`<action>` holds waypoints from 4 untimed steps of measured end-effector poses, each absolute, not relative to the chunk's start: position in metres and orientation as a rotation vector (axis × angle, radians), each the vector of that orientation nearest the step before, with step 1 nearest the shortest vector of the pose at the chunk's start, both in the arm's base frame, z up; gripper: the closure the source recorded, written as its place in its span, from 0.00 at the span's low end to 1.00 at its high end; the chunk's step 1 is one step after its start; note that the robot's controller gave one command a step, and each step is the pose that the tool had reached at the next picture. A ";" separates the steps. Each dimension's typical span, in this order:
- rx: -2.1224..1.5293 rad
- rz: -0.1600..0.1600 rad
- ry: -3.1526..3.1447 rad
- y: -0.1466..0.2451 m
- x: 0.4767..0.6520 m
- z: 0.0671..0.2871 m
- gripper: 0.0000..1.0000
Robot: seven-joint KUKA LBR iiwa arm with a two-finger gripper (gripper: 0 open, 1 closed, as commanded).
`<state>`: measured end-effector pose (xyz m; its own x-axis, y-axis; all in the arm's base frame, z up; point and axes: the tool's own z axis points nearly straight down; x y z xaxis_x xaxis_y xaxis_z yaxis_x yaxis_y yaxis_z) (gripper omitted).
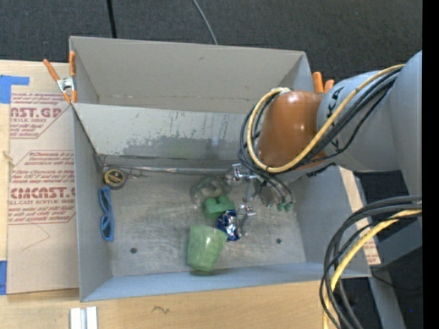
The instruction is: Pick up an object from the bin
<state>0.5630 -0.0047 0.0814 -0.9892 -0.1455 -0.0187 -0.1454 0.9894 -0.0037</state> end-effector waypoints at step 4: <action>0.364 -0.001 3.096 0.043 0.556 0.083 1.00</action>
Offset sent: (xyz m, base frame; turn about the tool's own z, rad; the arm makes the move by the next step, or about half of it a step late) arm -0.0052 0.0258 -0.0114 0.1785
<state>0.5563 0.0426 0.0831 -0.9724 0.2322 -0.0245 0.2322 0.9727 0.0022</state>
